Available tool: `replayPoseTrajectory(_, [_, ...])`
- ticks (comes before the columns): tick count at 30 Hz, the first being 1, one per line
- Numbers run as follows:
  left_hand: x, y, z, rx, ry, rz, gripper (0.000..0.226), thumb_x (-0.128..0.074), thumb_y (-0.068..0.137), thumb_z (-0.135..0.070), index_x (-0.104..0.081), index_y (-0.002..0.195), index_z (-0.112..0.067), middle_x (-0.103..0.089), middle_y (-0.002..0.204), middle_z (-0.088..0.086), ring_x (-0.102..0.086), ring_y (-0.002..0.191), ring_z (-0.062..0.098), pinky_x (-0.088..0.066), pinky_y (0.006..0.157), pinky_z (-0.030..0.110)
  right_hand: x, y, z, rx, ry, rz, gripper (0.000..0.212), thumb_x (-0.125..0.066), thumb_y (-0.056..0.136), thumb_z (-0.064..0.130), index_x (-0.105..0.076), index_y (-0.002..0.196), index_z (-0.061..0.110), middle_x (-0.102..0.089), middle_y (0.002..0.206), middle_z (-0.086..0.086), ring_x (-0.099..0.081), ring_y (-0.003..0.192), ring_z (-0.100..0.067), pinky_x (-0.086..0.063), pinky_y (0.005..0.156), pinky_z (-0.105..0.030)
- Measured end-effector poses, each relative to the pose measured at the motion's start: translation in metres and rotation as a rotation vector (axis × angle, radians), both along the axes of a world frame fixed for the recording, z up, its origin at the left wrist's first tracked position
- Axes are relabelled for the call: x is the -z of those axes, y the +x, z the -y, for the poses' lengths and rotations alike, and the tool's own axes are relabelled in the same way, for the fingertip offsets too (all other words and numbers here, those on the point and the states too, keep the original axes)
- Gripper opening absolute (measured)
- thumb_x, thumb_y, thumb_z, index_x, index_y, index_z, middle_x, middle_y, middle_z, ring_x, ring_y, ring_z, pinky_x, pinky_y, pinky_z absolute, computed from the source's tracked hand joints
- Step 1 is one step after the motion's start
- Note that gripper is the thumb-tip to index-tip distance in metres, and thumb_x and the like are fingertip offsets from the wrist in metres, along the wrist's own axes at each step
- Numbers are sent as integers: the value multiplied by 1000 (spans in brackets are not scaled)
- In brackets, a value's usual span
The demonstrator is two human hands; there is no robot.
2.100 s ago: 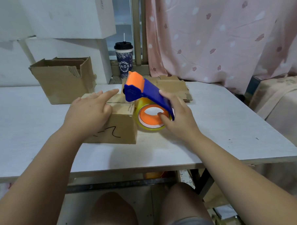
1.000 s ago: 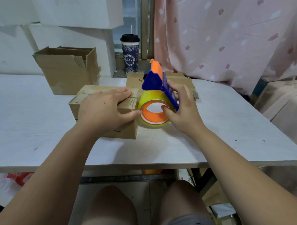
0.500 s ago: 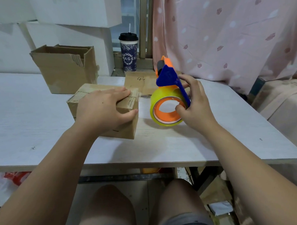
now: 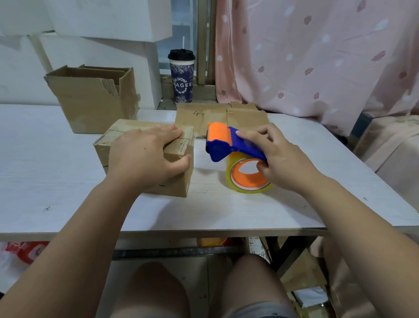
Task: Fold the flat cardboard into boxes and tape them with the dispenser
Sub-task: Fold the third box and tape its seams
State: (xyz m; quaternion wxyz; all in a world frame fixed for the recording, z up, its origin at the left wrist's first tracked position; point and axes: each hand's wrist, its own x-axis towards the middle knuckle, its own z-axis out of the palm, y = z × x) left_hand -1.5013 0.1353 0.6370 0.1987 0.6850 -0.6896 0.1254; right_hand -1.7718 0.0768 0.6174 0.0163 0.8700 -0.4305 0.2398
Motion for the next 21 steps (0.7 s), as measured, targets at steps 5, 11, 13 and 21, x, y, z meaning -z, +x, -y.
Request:
replayPoseTrajectory(5, [0, -2, -5, 22, -23, -5, 72, -31, 67, -71, -54, 129, -42, -51, 136, -18, -54, 117, 21, -43, 84, 34, -14, 9, -3, 10, -10, -169, 77, -57, 76, -1, -38, 140, 38, -39, 121, 0, -47, 92, -22, -35, 57, -28])
replayPoseTrajectory(11, [-2, -20, -6, 28, 1, -38, 53, -41, 78, -43, -48, 127, -23, -62, 111, 0, -53, 106, 22, -31, 99, 41, -46, 29, -13, 41, 7, -382, 69, -51, 81, 2, -31, 132, 44, -38, 118, -1, -45, 75, -25, -27, 50, -29])
replayPoseTrajectory(13, [1, -30, -4, 25, 19, -42, 56, -50, 80, -33, -33, 132, -24, -57, 101, 0, -51, 109, 26, -29, 101, 49, -59, 35, -16, 37, 11, -419, 65, -50, 82, 2, -33, 130, 43, -39, 117, -1, -42, 69, -20, -26, 49, -28])
replayPoseTrajectory(21, [19, -49, -3, 19, -245, 11, 54, -74, 74, -19, -54, 124, -20, -53, 133, 12, -57, 107, 32, -34, 92, 54, -96, 53, -16, 31, -37, -557, 57, -48, 86, 6, -40, 126, 45, -40, 101, 0, -45, 77, -23, -32, 54, -29])
